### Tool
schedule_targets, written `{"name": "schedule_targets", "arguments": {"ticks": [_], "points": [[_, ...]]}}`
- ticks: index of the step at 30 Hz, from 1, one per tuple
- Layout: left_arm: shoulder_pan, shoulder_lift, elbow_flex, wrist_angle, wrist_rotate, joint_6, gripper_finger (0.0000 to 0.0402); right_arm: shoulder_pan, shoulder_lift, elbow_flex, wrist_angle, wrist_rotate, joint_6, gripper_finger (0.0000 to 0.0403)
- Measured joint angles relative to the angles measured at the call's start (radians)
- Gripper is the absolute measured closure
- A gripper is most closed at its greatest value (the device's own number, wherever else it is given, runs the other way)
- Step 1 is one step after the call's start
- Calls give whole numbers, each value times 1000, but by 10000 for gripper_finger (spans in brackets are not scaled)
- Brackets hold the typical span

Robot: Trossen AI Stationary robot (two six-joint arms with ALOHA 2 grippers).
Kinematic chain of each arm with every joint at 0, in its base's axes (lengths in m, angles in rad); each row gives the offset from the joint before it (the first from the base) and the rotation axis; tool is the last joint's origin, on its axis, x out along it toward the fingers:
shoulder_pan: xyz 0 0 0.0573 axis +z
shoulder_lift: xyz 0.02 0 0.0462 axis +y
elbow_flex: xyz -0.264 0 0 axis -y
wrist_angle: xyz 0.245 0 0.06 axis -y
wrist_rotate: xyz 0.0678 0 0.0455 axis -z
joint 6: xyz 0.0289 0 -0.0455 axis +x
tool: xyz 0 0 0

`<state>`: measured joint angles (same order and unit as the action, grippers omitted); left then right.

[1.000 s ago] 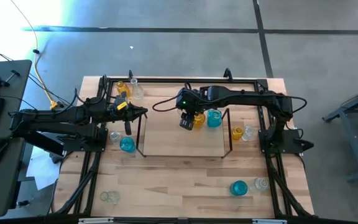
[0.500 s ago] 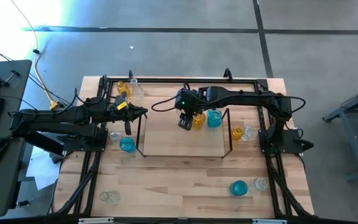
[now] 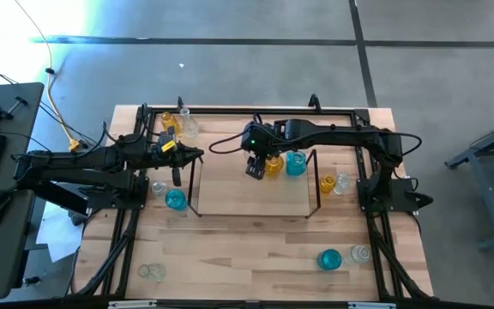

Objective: Sort vases onto shelf
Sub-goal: Put the transparent vase on the shelf

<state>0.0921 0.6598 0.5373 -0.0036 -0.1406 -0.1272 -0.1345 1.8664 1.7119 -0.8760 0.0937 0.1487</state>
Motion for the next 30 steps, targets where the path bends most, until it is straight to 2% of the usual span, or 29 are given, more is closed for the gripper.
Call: {"name": "schedule_targets", "arguments": {"ticks": [12, 19, 22, 25, 30], "points": [[10, 0, 24, -19, 0, 12, 401, 29, -58, 2, 1, 27, -47, 180], [131, 8, 87, -175, 1, 43, 401, 89, -195, 3, -66, 106, -86, 195], [219, 27, 113, -242, 37, 60, 401, 113, -264, 3, -118, 170, -97, 227], [303, 63, 118, -262, 101, 99, 401, 126, -320, -19, -127, 217, -148, 278], [440, 137, 118, -249, 226, 139, 401, 126, -467, -253, 22, 220, -192, 385]]}}
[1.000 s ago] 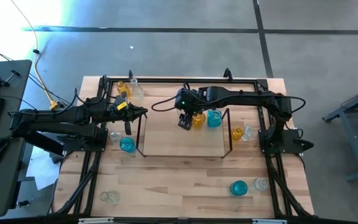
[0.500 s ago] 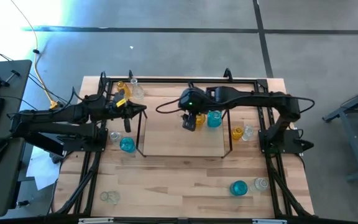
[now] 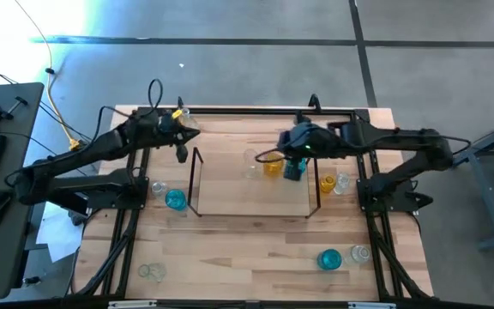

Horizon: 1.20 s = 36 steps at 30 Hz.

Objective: Sort vases onto shelf
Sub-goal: Put the transparent vase on the shelf

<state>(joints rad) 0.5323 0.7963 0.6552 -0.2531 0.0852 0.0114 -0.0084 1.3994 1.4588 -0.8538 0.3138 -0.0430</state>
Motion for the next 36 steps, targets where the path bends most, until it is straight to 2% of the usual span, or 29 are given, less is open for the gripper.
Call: {"name": "schedule_targets", "arguments": {"ticks": [2, 6, 13, 17, 25, 32, 36], "points": [[45, 26, 1, 22, 57, 6, 401, -4, -81, -129, 114, -1, -2, 392], [112, 61, 31, 7, 105, 27, 401, -4, -238, -350, 358, -1, -8, 375], [164, 133, 126, -118, 117, 52, 401, -4, -422, -577, 606, -1, 10, 397], [172, 178, 179, -208, 116, 53, 401, -4, -466, -644, 636, 0, 10, 399], [176, 278, 307, -368, 115, 73, 401, -4, -472, -699, 650, 46, 17, 402], [201, 438, 510, -568, 109, 79, 399, -4, -472, -706, 649, 46, 16, 403], [223, 536, 615, -665, 109, 86, 382, -4, -472, -706, 649, 48, 16, 403]]}}
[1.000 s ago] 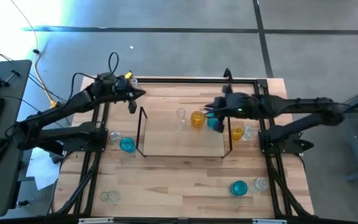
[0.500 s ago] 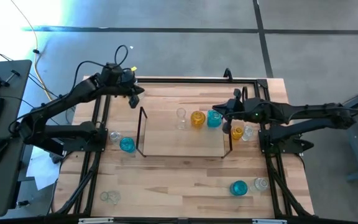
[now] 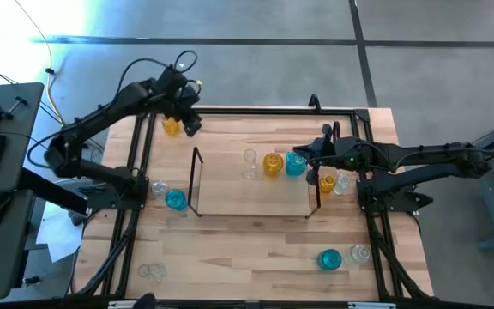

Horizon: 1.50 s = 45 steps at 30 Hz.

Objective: Sort vases onto shelf
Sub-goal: Put the transparent vase on the shelf

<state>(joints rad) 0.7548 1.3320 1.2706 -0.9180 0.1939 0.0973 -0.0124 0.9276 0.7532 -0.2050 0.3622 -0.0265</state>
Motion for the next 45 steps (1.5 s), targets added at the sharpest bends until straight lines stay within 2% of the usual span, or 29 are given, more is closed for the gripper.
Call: {"name": "schedule_targets", "arguments": {"ticks": [4, 9, 17, 25, 29, 36, 45], "points": [[5, 84, 79, -103, -4, 53, 352, 0, 0, 0, 0, 0, -10, 403], [3, 150, 131, -140, -65, 97, 304, 0, 0, 0, 0, 0, -27, 403], [3, 166, 136, -139, -105, 141, 254, 0, 9, 0, 0, -1, -53, 403], [12, 201, 133, -191, -306, 188, 250, 0, 10, 0, 1, -2, -52, 403], [28, 238, 132, -191, -323, 194, 250, 0, 10, 0, 3, -2, -53, 403], [33, 282, 132, -196, -438, 185, 250, 0, 10, 0, 3, -2, -53, 403], [55, 323, 132, -218, -447, 177, 250, 0, 10, 0, 1, -2, -53, 403]]}}
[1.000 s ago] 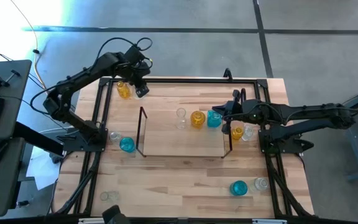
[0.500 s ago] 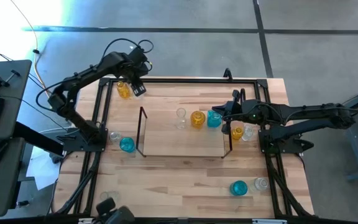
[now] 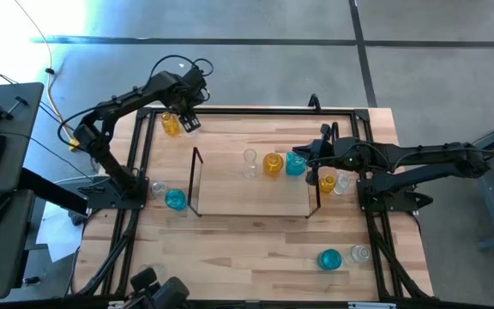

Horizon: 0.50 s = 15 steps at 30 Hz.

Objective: Sort vases onto shelf
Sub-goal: Put the transparent vase on the shelf

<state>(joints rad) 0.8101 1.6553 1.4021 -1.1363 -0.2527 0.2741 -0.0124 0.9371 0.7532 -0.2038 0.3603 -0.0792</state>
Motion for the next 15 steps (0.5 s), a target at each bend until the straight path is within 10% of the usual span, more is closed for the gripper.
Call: {"name": "schedule_targets", "arguments": {"ticks": [15], "points": [[22, 20, 0, 0, 69, 76, 307, 0, 0, 0, -2, 0, -19, 403]]}}
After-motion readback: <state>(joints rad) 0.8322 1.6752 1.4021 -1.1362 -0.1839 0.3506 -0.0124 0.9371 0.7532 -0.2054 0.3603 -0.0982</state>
